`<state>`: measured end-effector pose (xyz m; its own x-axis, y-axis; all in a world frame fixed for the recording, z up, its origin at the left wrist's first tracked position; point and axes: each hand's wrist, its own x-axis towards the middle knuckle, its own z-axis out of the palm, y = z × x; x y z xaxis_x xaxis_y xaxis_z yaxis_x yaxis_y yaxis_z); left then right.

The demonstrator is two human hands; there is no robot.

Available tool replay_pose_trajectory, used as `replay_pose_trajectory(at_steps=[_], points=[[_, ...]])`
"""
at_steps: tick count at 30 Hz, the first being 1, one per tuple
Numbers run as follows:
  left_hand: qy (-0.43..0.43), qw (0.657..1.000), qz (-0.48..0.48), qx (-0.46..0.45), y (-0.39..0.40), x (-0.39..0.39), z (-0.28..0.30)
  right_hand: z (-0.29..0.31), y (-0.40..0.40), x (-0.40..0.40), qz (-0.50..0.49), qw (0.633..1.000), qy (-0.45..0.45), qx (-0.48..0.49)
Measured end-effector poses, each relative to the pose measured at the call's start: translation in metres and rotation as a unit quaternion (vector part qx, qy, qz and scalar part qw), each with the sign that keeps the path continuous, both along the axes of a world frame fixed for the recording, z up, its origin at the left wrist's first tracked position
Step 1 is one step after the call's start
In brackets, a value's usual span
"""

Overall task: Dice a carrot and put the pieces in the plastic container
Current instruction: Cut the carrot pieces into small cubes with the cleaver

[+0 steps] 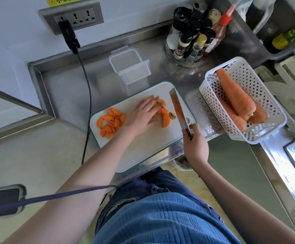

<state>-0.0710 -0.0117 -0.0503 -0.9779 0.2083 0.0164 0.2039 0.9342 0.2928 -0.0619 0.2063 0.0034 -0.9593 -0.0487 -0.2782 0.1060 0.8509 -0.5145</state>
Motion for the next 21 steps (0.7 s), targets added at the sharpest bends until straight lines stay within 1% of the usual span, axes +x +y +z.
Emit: replay_pose_trajectory(at_steps=[2, 4, 5, 6, 9, 11, 13, 15, 18, 19, 21], points=[[-0.064, 0.996, -0.016, -0.054, 0.008, -0.019, 0.004, 0.001, 0.003, 0.001, -0.008, 1.000, 0.005, -0.004], [-0.088, 0.988, -0.039, -0.119, 0.009, -0.030, 0.002, 0.001, 0.005, 0.003, -0.017, 1.000, 0.005, -0.012], [-0.096, 0.985, -0.054, -0.130, 0.009, -0.035, 0.001, 0.002, 0.007, 0.004, -0.021, 1.000, 0.003, -0.018], [-0.103, 0.985, -0.068, -0.122, 0.007, -0.039, 0.002, 0.002, 0.008, 0.004, -0.023, 0.999, 0.002, -0.023], [-0.115, 0.988, -0.088, -0.060, 0.003, -0.052, 0.006, 0.001, 0.013, 0.005, -0.030, 0.999, 0.006, -0.031], [-0.096, 0.992, -0.082, -0.011, 0.000, -0.057, 0.008, -0.001, 0.015, 0.005, -0.032, 0.999, 0.006, -0.029], [-0.047, 0.996, -0.058, 0.044, 0.001, -0.059, 0.005, -0.002, 0.016, 0.006, -0.037, 0.999, 0.002, -0.032], [-0.034, 0.993, 0.010, 0.109, 0.004, -0.059, 0.001, -0.002, 0.017, 0.007, -0.041, 0.999, -0.002, -0.035], [-0.070, 0.965, 0.123, 0.222, 0.006, -0.060, 0.002, -0.002, 0.018, 0.006, -0.043, 0.998, -0.005, -0.040], [-0.069, 0.951, 0.147, 0.262, 0.006, -0.060, 0.005, -0.001, 0.019, 0.005, -0.043, 0.998, -0.005, -0.042], [-0.043, 0.915, 0.212, 0.341, 0.009, -0.056, 0.015, 0.000, 0.019, 0.003, -0.043, 0.998, -0.006, -0.049]])
